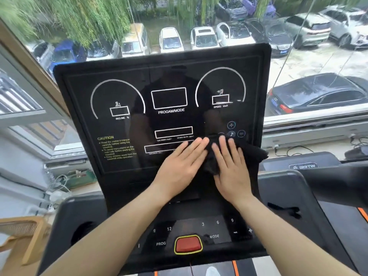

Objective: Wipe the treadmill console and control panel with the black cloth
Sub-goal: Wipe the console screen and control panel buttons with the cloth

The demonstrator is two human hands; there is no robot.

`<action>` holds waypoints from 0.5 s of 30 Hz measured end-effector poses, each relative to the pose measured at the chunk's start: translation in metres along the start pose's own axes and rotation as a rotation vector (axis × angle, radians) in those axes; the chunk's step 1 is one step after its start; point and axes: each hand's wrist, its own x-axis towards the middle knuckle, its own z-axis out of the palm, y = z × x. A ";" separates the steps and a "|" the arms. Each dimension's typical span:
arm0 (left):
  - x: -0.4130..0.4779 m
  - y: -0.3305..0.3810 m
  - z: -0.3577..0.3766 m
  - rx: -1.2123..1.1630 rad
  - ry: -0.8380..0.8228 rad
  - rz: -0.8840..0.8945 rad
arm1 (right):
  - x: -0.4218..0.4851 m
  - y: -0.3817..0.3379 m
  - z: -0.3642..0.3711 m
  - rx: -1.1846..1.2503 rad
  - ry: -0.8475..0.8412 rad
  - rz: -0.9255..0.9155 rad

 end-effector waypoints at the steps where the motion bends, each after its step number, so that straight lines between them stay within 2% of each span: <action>1: -0.008 -0.002 0.001 -0.008 0.018 0.016 | -0.005 -0.006 -0.001 0.016 0.019 -0.012; 3: -0.010 -0.003 -0.007 -0.069 0.056 0.009 | -0.004 -0.019 -0.008 0.046 0.046 -0.048; 5: -0.003 -0.002 -0.023 -0.203 0.091 -0.079 | 0.004 -0.031 -0.023 0.222 0.043 -0.053; 7: 0.009 -0.001 -0.045 -0.365 0.118 -0.250 | 0.017 -0.036 -0.046 0.531 0.005 0.062; 9: 0.022 -0.006 -0.064 -0.533 0.133 -0.460 | 0.035 -0.034 -0.067 0.678 -0.002 0.201; 12: 0.043 -0.018 -0.080 -0.683 0.162 -0.767 | 0.056 -0.020 -0.082 0.594 0.113 0.369; 15: 0.055 -0.021 -0.082 -0.459 0.126 -0.823 | 0.066 0.000 -0.085 0.382 0.274 0.431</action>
